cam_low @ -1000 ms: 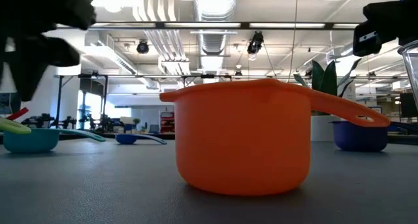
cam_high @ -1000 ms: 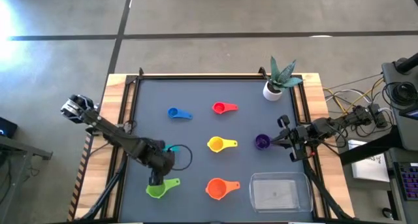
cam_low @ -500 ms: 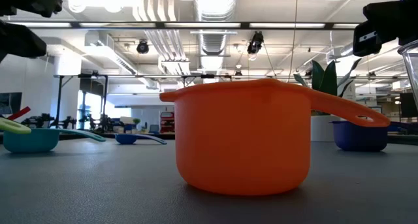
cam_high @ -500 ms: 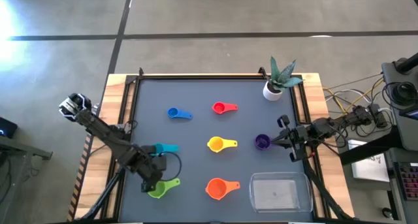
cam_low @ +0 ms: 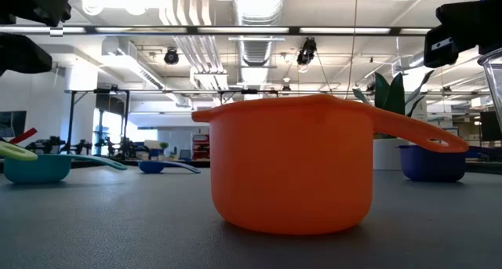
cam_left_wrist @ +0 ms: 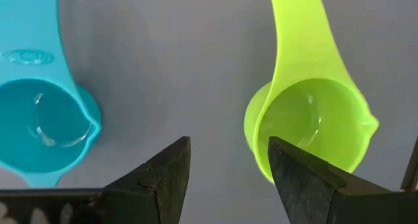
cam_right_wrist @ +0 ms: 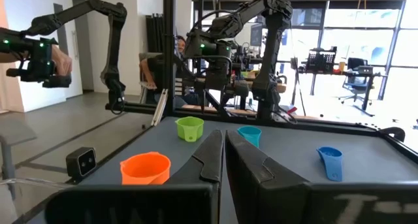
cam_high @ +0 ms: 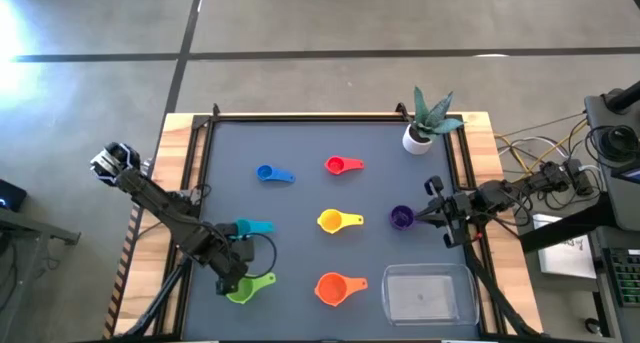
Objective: Nest measuring cups in basket
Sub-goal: Stack the green measuring cup on top of the orange measuring cup
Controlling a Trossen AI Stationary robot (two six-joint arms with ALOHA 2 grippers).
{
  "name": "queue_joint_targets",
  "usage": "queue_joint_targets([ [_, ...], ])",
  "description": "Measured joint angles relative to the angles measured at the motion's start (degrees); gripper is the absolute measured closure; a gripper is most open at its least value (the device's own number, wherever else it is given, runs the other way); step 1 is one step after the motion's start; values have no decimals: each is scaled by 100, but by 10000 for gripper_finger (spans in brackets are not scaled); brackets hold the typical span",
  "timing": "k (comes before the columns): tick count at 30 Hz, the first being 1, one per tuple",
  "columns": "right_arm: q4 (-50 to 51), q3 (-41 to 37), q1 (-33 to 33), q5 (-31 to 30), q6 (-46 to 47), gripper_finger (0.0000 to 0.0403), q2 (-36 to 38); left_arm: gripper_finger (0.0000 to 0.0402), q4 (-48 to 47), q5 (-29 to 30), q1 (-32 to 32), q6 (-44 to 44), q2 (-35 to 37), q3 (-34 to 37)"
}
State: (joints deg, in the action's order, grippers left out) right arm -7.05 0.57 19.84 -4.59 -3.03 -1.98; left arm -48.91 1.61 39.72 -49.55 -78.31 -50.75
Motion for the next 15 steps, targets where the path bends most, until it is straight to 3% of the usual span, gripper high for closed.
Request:
queue_joint_targets([
  [15, 0, -1, 2, 1, 0, 394, 0, 214, 1095, -109, 26, -400, -6, 768],
])
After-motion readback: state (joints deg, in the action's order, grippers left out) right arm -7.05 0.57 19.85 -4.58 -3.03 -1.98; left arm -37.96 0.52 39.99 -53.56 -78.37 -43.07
